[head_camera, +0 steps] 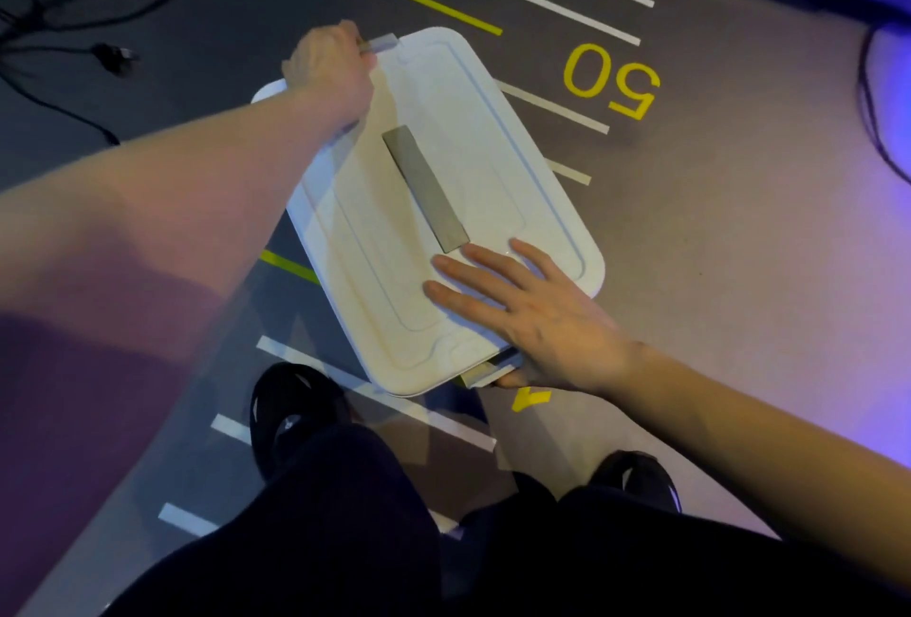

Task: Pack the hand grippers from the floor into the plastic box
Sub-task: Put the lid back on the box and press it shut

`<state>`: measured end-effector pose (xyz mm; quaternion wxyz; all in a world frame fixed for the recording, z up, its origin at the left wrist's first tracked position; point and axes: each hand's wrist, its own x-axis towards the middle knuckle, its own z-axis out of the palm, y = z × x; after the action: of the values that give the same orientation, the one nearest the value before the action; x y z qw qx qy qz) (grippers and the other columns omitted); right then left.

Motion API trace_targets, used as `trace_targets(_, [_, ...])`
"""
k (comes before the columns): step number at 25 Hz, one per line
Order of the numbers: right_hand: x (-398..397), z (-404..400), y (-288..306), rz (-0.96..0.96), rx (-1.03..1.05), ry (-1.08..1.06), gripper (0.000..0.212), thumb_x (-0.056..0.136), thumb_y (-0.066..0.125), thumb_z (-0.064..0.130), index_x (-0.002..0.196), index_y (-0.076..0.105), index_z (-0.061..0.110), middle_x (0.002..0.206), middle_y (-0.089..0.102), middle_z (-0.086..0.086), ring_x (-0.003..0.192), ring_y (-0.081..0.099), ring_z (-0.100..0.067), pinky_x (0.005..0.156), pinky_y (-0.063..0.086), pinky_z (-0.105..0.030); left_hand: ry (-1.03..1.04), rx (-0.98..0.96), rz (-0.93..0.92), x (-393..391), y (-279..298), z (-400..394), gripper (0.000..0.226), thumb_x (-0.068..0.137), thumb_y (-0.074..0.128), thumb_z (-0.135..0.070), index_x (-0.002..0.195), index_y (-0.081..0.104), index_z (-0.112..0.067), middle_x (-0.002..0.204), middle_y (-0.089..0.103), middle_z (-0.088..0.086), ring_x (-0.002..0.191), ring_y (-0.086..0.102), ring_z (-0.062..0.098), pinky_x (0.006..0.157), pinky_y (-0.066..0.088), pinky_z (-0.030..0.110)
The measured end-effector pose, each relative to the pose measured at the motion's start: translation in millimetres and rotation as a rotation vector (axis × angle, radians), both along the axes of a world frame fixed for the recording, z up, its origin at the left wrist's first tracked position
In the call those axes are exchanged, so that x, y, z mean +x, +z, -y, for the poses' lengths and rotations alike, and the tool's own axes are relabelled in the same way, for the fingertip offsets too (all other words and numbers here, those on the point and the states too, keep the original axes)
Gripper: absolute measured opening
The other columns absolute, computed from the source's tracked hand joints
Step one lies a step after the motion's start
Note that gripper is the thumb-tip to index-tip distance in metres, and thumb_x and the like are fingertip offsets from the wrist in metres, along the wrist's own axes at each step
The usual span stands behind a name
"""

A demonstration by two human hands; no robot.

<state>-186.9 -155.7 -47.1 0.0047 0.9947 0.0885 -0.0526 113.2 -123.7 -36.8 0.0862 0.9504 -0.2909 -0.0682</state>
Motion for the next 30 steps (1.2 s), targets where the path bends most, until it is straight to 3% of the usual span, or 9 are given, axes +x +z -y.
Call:
trace_targets(6, [3, 4, 1, -0.036, 0.106, -0.036, 0.103, 0.066, 0.069, 0.063, 0.149, 0.017, 0.031, 0.157, 0.018, 0.006, 0.144, 0.019, -0.021, 0.112, 0.02, -0.048, 0.026, -0.081, -0.094, -3, 3, -5, 0.031, 0.097, 0.037, -0.022, 0.125, 0.044, -0.01, 0.129, 0.049, 0.015, 0.121, 0.041, 0.035, 0.099, 0.029, 0.041])
trace_targets(12, [8, 5, 2, -0.024, 0.128, -0.03, 0.102, 0.066, 0.062, 0.072, 0.148, 0.019, 0.032, 0.156, 0.022, 0.007, 0.141, 0.015, -0.017, 0.113, 0.015, -0.043, 0.034, -0.151, -0.026, -7, -1, -6, 0.024, 0.097, 0.037, -0.018, 0.119, 0.046, -0.012, 0.118, 0.055, 0.013, 0.112, 0.047, 0.033, 0.093, 0.029, 0.039])
trace_targets(15, [8, 6, 1, -0.044, 0.133, -0.034, 0.101, 0.067, 0.061, 0.073, 0.149, 0.018, 0.032, 0.156, 0.02, 0.008, 0.142, 0.013, -0.016, 0.112, 0.015, -0.042, -0.018, -0.128, 0.008, -9, -8, -12, 0.029, 0.098, 0.033, -0.02, 0.124, 0.044, -0.011, 0.124, 0.052, 0.013, 0.117, 0.043, 0.034, 0.103, 0.022, 0.044])
trace_targets(18, [9, 8, 2, -0.054, 0.164, -0.024, 0.098, 0.069, 0.054, 0.075, 0.149, 0.018, 0.032, 0.157, 0.018, 0.008, 0.143, 0.013, -0.017, 0.112, 0.015, -0.043, -0.098, -0.051, 0.012, -18, -15, -26, 0.046, 0.1, 0.025, -0.031, 0.143, 0.024, -0.015, 0.152, 0.025, 0.006, 0.139, 0.016, 0.032, 0.112, 0.004, 0.051])
trace_targets(21, [8, 8, 3, -0.071, 0.192, -0.022, 0.095, 0.07, 0.047, 0.078, 0.149, 0.018, 0.033, 0.157, 0.017, 0.009, 0.144, 0.014, -0.017, 0.113, 0.014, -0.042, -0.217, 0.034, 0.07, -39, -21, -44, 0.061, 0.096, 0.017, -0.049, 0.148, 0.004, -0.019, 0.157, -0.002, 0.0, 0.143, -0.007, 0.028, 0.111, -0.002, 0.056])
trace_targets(24, [9, 8, 1, -0.041, 0.18, -0.011, 0.091, 0.072, 0.042, 0.077, 0.148, 0.023, 0.03, 0.155, 0.023, 0.007, 0.143, 0.015, -0.016, 0.111, 0.011, -0.039, -0.276, 0.054, 0.04, -56, -21, -51, 0.067, 0.092, 0.012, -0.058, 0.148, 0.001, -0.024, 0.157, -0.007, -0.005, 0.142, -0.014, 0.025, 0.108, -0.004, 0.061])
trace_targets(30, [11, 11, 1, -0.002, 0.171, -0.009, 0.087, 0.074, 0.039, 0.075, 0.146, 0.027, 0.029, 0.153, 0.029, 0.007, 0.14, 0.018, -0.016, 0.108, 0.014, -0.039, -0.28, 0.048, 0.033, -58, -20, -49, 0.066, 0.092, 0.011, -0.059, 0.148, 0.0, -0.026, 0.157, -0.008, -0.005, 0.142, -0.016, 0.025, 0.109, -0.002, 0.062])
